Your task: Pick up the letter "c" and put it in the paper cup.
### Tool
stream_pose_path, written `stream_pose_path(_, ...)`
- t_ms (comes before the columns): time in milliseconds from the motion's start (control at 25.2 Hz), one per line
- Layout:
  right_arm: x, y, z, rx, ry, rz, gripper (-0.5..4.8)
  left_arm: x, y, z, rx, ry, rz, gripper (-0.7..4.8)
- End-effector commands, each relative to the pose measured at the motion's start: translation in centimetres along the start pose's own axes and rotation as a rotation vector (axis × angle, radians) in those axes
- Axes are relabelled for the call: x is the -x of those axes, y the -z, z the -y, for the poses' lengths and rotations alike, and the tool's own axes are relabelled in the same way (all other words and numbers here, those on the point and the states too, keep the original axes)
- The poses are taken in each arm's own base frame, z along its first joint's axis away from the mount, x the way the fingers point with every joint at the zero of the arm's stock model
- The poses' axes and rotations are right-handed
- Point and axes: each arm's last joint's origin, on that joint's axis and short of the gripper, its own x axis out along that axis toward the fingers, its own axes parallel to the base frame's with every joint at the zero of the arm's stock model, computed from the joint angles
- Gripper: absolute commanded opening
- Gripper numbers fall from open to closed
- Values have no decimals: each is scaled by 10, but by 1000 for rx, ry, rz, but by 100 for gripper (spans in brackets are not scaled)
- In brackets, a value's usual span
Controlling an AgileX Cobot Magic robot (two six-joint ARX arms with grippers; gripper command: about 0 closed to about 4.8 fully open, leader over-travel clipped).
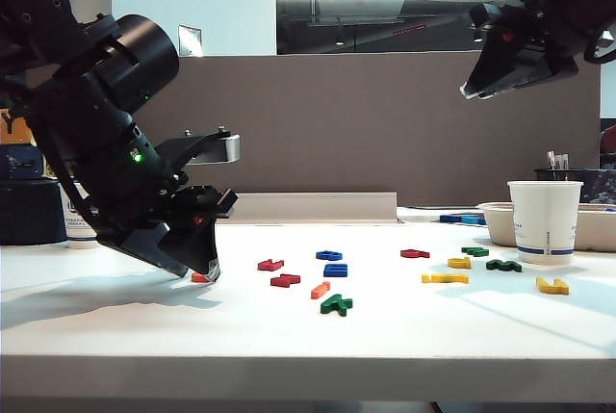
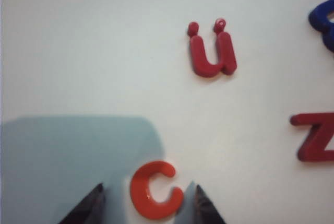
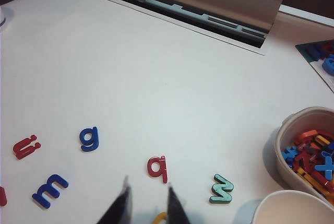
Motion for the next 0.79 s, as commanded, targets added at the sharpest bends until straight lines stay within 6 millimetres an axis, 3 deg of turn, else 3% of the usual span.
stream_pose_path(40, 1, -3, 0, 7, 4, 15, 85, 0, 3, 0, 8, -6, -10, 217)
stream_pose_path(794, 1, -3, 0, 7, 4, 16, 85, 0, 6, 0, 54, -4, -38, 214)
